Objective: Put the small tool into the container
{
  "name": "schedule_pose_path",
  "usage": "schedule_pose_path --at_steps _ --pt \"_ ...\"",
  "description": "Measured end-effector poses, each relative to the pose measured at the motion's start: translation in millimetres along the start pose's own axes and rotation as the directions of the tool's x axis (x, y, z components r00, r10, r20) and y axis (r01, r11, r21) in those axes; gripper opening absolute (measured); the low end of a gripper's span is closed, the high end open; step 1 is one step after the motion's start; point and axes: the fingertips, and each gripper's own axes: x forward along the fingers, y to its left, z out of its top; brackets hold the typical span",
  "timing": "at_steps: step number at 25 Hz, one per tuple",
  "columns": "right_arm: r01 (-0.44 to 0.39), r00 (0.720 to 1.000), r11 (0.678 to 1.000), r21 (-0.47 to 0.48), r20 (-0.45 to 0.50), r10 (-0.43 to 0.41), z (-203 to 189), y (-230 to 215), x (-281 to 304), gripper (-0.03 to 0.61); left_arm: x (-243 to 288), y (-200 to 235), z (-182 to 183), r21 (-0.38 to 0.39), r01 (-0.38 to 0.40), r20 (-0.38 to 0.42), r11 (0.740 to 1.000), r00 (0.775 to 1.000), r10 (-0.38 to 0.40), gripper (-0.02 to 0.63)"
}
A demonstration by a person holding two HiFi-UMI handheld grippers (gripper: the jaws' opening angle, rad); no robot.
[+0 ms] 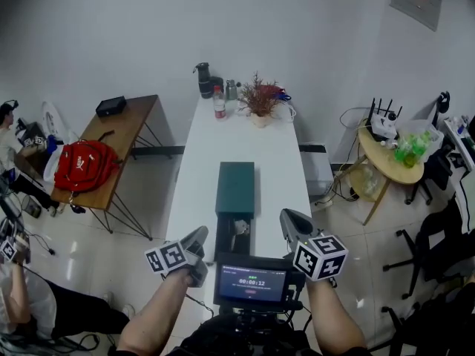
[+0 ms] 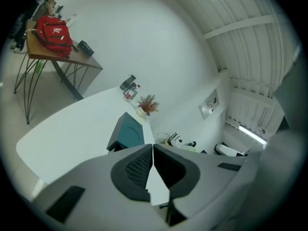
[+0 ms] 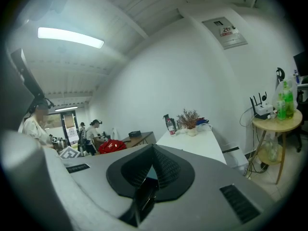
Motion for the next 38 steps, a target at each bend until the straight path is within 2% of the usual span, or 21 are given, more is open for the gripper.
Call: schedule_pose_path --at_steps 3,8,16,22,30,32,35,38 --pt "-0.002 1.000 1.000 -0.003 0.009 0.002 3 2 2 0.009 -7 -13 8 0.055 0.071 -0.003 0.996 0.997 -0.071 0.009" --pt "-0.009 1.000 1.000 -0.019 0.011 0.010 5 9 2 0.009 -22 -31 21 0.100 0.146 0.035 0.984 0.988 -0.150 0.011" --pt "-0.023 0.999 0.999 -0.044 0.033 0.024 22 8 -1 0.009 -41 -69 51 0.272 0.163 0.071 0.948 0.980 -0.188 0.011" --pt "-0.061 0.997 0.997 -0.043 0.045 0.063 30 4 -9 0.009 -63 -112 78 0.415 0.085 0.168 0.906 0.971 -0.168 0.011" --pt "-0.124 0.990 0.991 -0.056 0.059 0.127 31 -23 -32 0.008 -84 -159 74 0.564 -0.076 0.276 0.822 0.956 -0.100 0.009" --pt "-0.154 0.986 0.986 -0.062 0.058 0.157 27 -25 -36 0.009 -85 -162 67 0.564 -0.106 0.296 0.819 0.952 -0.081 0.009" --pt "-0.191 0.980 0.979 -0.070 0.045 0.194 25 -24 -41 0.009 -87 -164 63 0.532 -0.144 0.340 0.834 0.939 -0.055 0.009" --pt "-0.224 0.972 0.970 -0.090 0.045 0.229 29 -23 -48 0.008 -88 -165 60 0.513 -0.189 0.370 0.837 0.929 -0.017 0.011"
